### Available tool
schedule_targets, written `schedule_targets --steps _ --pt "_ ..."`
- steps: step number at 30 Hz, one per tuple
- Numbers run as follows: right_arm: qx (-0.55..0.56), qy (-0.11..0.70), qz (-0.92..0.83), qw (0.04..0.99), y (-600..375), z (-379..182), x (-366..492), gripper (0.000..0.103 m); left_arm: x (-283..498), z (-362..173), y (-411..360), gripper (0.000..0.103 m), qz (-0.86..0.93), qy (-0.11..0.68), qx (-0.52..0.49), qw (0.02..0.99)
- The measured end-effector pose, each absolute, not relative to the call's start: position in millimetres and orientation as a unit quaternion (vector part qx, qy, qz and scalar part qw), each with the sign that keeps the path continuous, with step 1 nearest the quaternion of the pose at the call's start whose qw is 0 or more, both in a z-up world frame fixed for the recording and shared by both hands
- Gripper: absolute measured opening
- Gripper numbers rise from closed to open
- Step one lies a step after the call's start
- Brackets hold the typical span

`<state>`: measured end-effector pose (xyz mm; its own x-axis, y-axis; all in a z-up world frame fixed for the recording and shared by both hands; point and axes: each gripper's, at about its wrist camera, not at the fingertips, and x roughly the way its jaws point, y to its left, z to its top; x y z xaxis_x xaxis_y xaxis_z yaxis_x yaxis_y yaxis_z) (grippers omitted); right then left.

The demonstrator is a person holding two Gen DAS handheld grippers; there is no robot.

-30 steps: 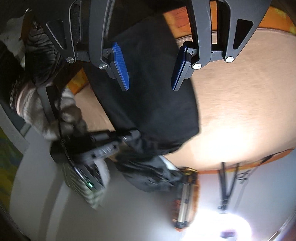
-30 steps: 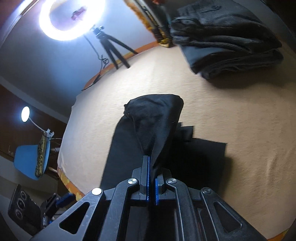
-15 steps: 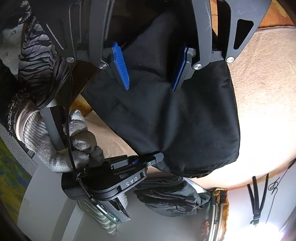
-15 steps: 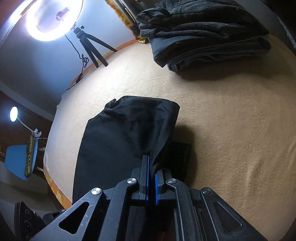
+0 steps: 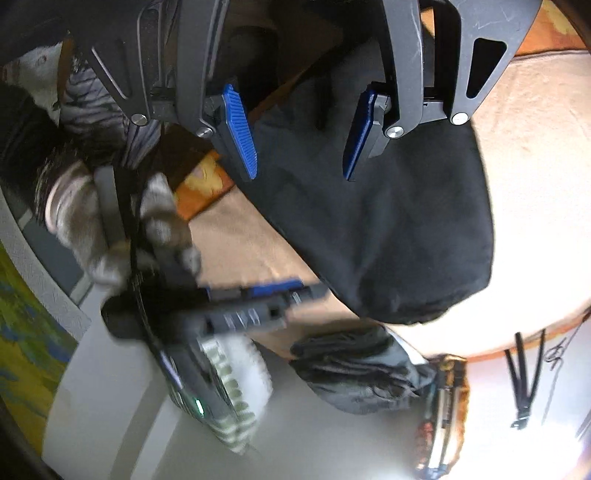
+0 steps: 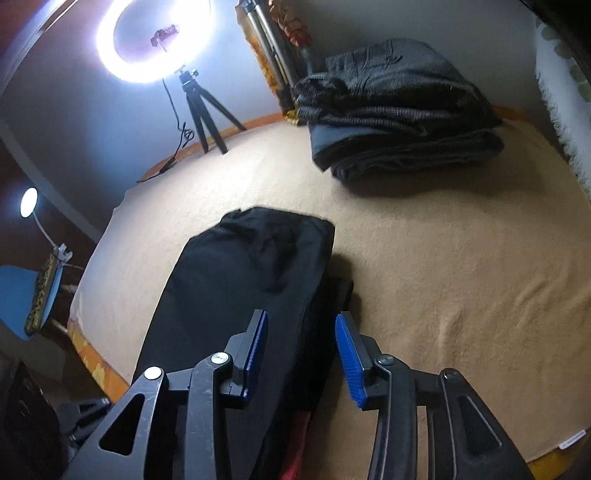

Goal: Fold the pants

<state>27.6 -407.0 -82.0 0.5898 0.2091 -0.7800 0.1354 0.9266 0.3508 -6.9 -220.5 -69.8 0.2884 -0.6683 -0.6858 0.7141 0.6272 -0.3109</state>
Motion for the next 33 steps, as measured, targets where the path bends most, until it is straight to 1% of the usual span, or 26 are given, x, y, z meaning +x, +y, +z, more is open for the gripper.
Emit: schedule_targets --steps 1,2,3,4,5,10,17,24,33 --pt "0.197 0.457 0.026 0.867 -407.1 -84.0 27.8 0.044 -3.3 -66.7 -216.9 0.049 -0.423 0.411 0.025 0.807" --pt "0.206 0.461 0.031 0.862 -408.3 -86.6 26.7 0.05 1.8 -64.2 -213.2 0.053 -0.412 0.409 0.025 0.814" --pt "0.215 0.464 0.036 0.858 -408.9 -88.6 25.4 0.055 8.1 -61.7 -207.8 0.054 -0.397 0.408 0.026 0.822" --pt "0.222 0.464 0.041 0.856 -409.1 -89.9 24.6 0.064 15.4 -60.3 -201.5 0.056 -0.382 0.409 0.023 0.828" --pt "0.228 0.463 0.046 0.856 -409.6 -90.0 23.3 0.068 23.7 -60.2 -194.7 0.057 -0.369 0.414 0.015 0.832" --pt "0.212 0.469 0.052 0.856 -404.7 -91.5 22.9 0.074 69.2 -76.7 -158.0 0.057 -0.312 0.47 -0.051 0.824" --pt "0.255 0.481 0.068 0.836 -418.0 -112.6 16.7 0.074 91.2 -107.7 -157.3 0.057 -0.308 0.518 -0.099 0.792" --pt "0.334 0.473 0.102 0.808 -440.2 -132.6 15.4 0.074 90.3 -109.0 -168.0 0.057 -0.321 0.522 -0.089 0.785" --pt "0.333 0.47 0.14 0.805 -430.3 -132.4 16.0 0.073 98.9 -112.9 -167.0 0.055 -0.328 0.522 -0.11 0.78"
